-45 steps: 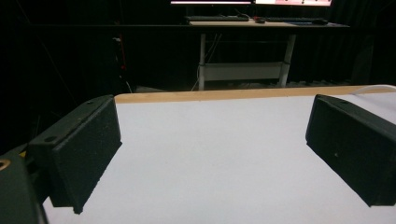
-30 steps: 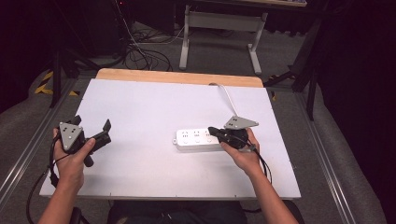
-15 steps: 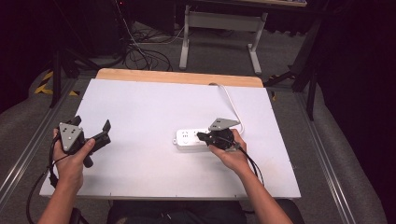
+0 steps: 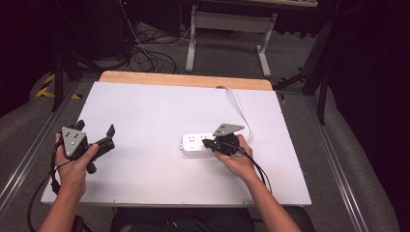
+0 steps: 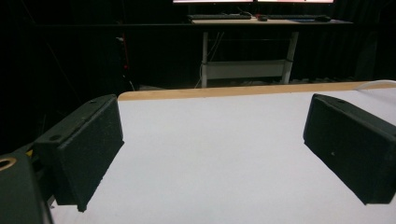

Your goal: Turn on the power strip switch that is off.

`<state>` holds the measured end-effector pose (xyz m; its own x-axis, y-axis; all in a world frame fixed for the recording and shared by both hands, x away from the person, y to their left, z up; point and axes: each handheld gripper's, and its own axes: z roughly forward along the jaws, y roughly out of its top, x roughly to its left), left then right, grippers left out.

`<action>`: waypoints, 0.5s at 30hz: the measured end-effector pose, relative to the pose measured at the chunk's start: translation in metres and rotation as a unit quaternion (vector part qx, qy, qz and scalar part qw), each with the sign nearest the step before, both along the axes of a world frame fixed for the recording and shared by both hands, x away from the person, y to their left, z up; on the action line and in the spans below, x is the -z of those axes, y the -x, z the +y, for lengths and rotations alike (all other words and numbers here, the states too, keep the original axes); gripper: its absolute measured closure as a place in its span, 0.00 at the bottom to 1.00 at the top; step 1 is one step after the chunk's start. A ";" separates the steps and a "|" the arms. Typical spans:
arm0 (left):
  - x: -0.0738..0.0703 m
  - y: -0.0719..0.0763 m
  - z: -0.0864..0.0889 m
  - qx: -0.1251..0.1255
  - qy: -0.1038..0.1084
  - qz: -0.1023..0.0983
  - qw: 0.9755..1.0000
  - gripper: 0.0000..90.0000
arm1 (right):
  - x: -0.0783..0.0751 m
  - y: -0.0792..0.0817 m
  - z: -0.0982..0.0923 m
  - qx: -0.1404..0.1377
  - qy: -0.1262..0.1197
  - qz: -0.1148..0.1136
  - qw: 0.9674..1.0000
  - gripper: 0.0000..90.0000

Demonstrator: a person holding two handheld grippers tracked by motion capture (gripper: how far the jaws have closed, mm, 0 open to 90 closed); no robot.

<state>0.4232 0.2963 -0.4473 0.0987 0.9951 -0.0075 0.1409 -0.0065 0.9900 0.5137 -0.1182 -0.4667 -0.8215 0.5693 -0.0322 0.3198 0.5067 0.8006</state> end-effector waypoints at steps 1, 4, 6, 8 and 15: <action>0.000 0.000 0.000 0.000 0.000 0.000 1.000 0.06 | 0.001 0.000 0.000 -0.001 -0.001 -0.001 1.000 1.00; 0.000 0.000 -0.001 0.002 -0.002 0.000 1.000 0.06 | 0.002 0.002 0.003 -0.001 0.000 -0.009 1.000 1.00; 0.000 0.000 -0.001 0.002 -0.002 0.000 1.000 0.06 | 0.003 0.003 0.005 0.000 0.005 -0.017 1.000 1.00; 0.000 0.000 -0.001 0.001 -0.001 0.000 1.000 0.06 | 0.003 0.004 0.006 0.008 0.007 -0.016 1.000 1.00; 0.000 0.000 0.000 0.000 0.000 -0.001 1.000 0.06 | 0.003 0.008 0.011 0.023 0.021 -0.024 0.999 1.00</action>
